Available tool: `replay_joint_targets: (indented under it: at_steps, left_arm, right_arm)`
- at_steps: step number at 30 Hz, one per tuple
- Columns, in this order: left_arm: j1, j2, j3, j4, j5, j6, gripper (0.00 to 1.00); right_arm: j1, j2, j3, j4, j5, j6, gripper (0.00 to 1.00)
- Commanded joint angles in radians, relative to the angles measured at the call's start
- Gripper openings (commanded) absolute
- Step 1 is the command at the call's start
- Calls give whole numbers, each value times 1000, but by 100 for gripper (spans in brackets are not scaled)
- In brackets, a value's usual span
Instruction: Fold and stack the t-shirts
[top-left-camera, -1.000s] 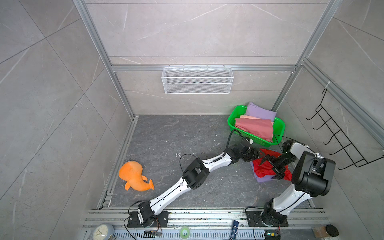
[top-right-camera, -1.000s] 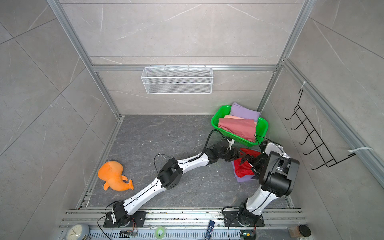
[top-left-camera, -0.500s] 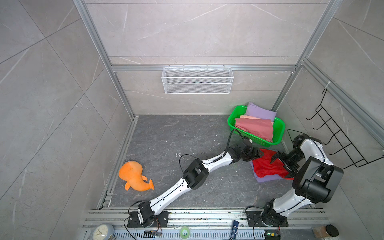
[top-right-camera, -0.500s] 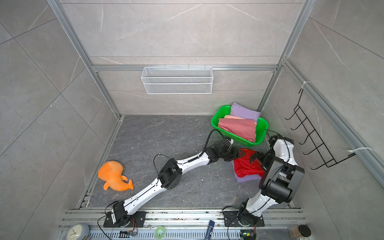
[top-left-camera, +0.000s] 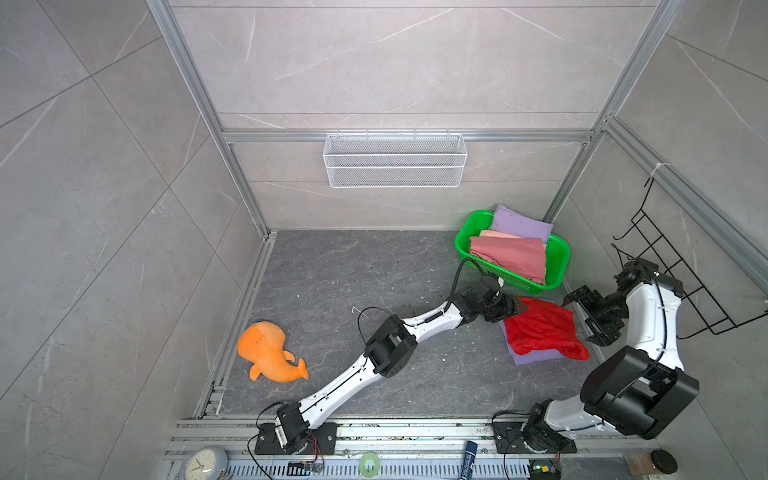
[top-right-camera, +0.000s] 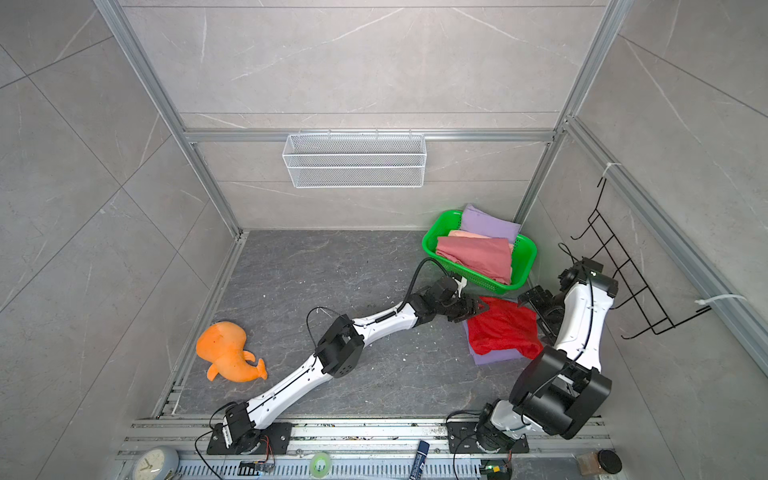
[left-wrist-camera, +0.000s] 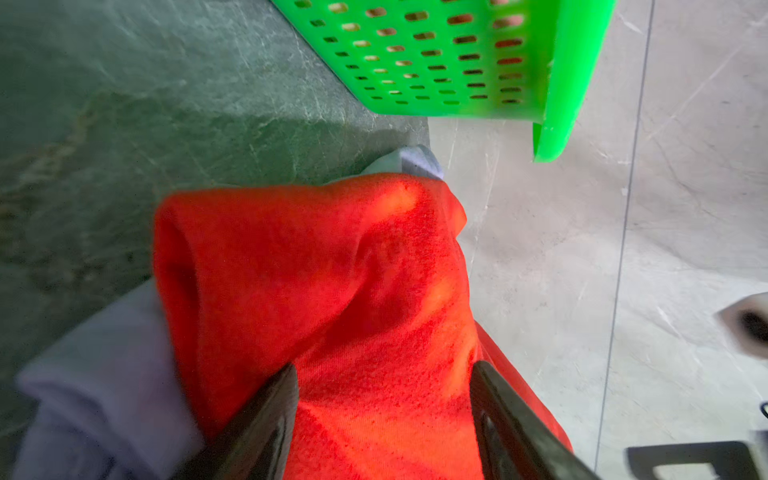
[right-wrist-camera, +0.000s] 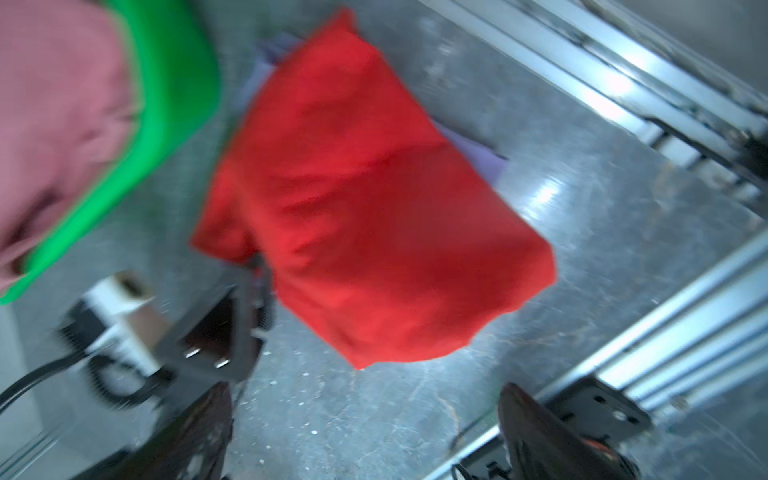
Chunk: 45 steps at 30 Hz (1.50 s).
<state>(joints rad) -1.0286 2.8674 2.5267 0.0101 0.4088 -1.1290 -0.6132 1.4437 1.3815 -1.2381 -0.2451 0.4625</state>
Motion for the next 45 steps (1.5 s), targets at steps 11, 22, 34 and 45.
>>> replay_joint_targets:
  at_steps: [11,22,34,45]
  left_arm:
    - [35,-197,-108,-65,150,135,70]
    - [61,-277,-154,-139,180,162,70]
    - [123,-454,-246,-95,317,223,70]
    - [323,-941,-732,-266,210,463,73]
  right_arm:
    - [29,3,-328,336,-231,132,95]
    - [12,213,-483,618,-160,127,95]
    - [13,26,-348,457,-250,48,97]
    - [140,-27,-196,408,-117,77,100]
